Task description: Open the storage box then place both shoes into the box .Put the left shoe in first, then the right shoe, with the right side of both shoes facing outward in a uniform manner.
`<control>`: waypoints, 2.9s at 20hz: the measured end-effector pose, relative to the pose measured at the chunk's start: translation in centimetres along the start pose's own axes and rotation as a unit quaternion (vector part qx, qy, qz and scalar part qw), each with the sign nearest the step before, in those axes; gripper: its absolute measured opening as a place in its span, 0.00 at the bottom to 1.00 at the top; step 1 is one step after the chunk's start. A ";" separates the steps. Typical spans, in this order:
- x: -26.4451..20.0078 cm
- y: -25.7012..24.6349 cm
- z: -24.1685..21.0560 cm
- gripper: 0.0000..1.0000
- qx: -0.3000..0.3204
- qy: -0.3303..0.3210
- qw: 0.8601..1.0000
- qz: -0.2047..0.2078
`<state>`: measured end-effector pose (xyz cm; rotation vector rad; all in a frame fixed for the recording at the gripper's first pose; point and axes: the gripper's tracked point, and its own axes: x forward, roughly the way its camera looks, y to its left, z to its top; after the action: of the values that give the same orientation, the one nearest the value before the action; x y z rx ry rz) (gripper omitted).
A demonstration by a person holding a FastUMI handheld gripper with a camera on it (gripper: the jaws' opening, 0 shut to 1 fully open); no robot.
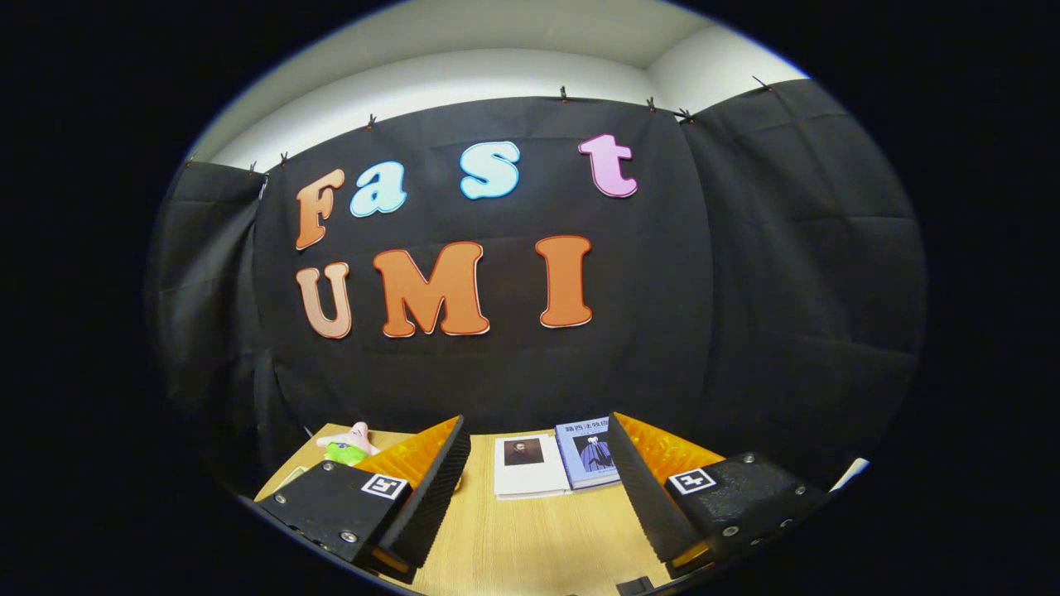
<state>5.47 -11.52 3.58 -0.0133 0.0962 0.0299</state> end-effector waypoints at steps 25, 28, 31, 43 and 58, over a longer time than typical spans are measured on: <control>-1.1 -1.6 -0.4 0.99 -0.003 -0.002 1.000 -0.006; -1.2 -1.6 -0.1 0.99 -0.003 -0.007 1.000 -0.008; -1.5 -2.0 0.0 0.99 -0.001 -0.009 1.000 -0.014; -2.1 -4.6 0.4 0.99 0.008 -0.024 0.999 -0.041; -3.6 -6.9 0.8 0.99 0.010 -0.036 0.997 -0.073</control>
<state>2.16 -18.51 4.81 0.0008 0.0238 -0.1166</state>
